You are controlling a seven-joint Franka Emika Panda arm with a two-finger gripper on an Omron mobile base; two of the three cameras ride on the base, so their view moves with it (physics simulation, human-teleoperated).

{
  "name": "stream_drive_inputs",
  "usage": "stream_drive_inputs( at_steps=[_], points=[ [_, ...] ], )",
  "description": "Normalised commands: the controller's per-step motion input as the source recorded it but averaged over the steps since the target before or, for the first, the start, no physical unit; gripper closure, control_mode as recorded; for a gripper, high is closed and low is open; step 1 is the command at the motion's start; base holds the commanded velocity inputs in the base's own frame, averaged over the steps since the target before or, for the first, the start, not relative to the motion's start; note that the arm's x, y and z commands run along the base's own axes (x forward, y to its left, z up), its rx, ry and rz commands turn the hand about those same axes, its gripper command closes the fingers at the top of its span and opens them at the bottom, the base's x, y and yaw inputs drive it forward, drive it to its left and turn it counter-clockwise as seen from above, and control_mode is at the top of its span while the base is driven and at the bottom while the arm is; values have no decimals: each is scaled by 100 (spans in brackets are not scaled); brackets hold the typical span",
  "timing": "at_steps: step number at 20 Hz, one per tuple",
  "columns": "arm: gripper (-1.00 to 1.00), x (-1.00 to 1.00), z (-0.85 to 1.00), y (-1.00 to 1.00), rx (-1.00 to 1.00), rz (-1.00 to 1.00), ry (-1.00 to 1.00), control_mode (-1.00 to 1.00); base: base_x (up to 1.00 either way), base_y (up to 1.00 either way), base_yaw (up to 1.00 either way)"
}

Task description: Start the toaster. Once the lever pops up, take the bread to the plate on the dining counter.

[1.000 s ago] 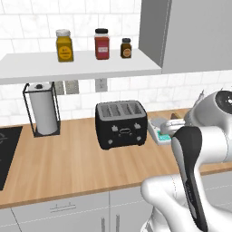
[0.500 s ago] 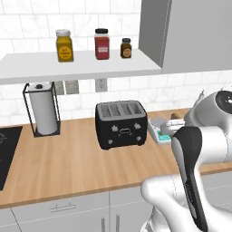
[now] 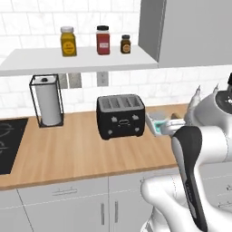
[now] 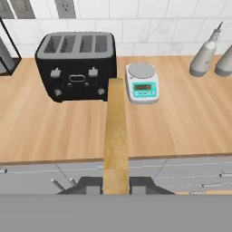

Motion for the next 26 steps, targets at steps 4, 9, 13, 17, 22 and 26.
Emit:
stream_drive_inputs(
  at_steps=[4, 9, 13, 17, 22, 26],
  points=[
    [100, 0, 0, 0, 0, 0, 0, 100, -28, 21, 33],
    [100, 0, 0, 0, 0, 0, 0, 100, -8, 27, 54],
    [100, 0, 0, 0, 0, 0, 0, 100, 0, 22, 68],
    [100, 0, 0, 0, 0, 0, 0, 100, 0, 20, 77],
    [100, 0, 0, 0, 0, 0, 0, 100, 0, 14, 88],
    [100, 0, 0, 0, 0, 0, 0, 100, 0, 8, 96]
  ],
)
